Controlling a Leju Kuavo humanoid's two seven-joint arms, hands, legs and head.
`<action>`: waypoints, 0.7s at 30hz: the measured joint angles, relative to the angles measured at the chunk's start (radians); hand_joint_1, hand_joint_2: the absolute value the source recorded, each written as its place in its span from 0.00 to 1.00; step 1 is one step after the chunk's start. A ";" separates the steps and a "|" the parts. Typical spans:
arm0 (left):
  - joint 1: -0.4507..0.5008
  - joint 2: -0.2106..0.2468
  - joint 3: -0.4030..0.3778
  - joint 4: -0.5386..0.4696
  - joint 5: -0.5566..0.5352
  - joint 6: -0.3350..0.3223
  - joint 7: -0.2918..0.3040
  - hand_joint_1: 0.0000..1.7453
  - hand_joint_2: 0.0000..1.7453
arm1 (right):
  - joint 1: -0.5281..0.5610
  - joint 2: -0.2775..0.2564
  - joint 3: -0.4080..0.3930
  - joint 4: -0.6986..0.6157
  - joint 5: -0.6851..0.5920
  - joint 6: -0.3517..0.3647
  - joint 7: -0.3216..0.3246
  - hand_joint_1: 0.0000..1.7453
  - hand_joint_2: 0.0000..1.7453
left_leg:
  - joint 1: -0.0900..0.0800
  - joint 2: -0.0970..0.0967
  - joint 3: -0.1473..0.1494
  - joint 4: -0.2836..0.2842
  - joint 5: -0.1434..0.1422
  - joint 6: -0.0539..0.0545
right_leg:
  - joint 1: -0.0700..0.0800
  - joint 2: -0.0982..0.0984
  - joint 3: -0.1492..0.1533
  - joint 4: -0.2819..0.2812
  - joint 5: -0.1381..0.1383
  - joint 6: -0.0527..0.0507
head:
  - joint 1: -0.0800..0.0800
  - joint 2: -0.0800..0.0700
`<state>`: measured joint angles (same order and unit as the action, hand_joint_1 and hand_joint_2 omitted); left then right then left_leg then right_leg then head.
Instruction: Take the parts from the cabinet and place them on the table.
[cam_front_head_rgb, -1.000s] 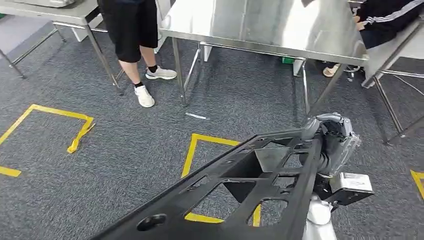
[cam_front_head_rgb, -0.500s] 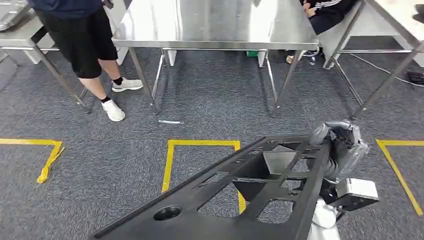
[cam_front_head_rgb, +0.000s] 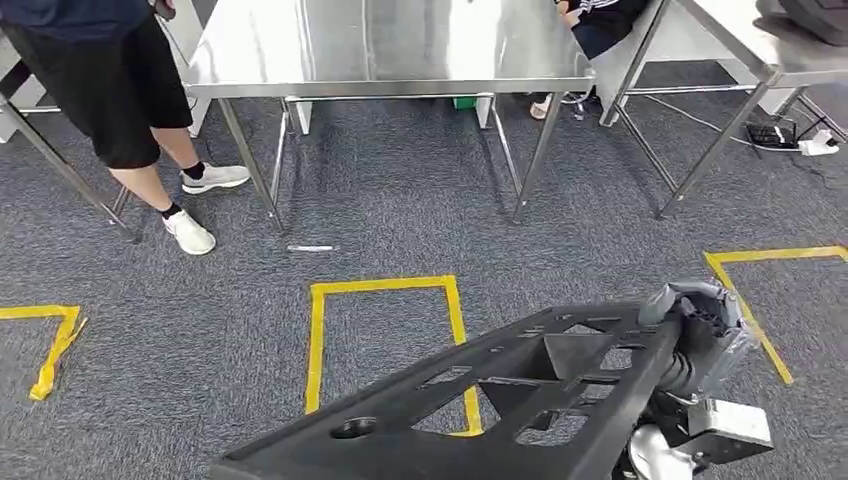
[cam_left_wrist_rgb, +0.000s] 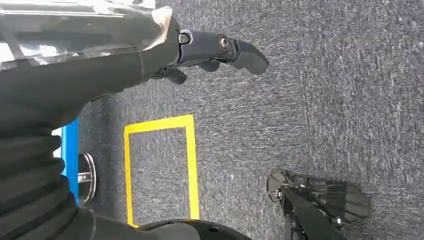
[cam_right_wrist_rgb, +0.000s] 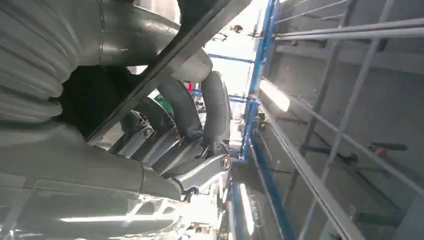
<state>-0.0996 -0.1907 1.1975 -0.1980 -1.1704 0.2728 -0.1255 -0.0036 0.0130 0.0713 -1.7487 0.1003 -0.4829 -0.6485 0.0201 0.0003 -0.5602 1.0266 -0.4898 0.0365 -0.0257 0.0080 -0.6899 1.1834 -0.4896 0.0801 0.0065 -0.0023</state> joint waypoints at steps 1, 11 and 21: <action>-0.001 0.000 0.000 0.000 0.000 0.000 0.000 0.00 1.00 | 0.000 -0.001 -0.001 0.000 0.000 0.000 0.000 1.00 1.00 | 0.001 0.002 0.002 0.000 -0.001 -0.003 | -0.001 -0.005 0.048 -0.085 0.025 0.005 | 0.001 0.000; -0.001 0.003 -0.009 0.000 0.000 0.003 -0.005 0.00 1.00 | 0.006 -0.006 -0.003 -0.003 0.009 -0.001 -0.001 1.00 1.00 | -0.008 0.003 0.015 -0.016 -0.001 -0.012 | 0.007 -0.008 0.096 -0.161 0.042 -0.029 | -0.004 0.000; -0.003 0.002 -0.009 0.000 -0.002 0.007 -0.003 0.00 1.00 | 0.007 -0.012 -0.005 -0.027 0.028 -0.004 0.003 1.00 1.00 | 0.004 0.003 0.043 -0.072 0.028 -0.003 | 0.013 -0.008 0.104 -0.184 0.054 -0.023 | -0.005 0.000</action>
<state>-0.1031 -0.1891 1.1883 -0.1976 -1.1719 0.2796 -0.1290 0.0034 0.0008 0.0668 -1.7758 0.1282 -0.4871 -0.6458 0.0243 0.0029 -0.5169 0.9542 -0.4621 0.0335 -0.0128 0.0000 -0.5864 0.9989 -0.4359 0.0572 0.0012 -0.0019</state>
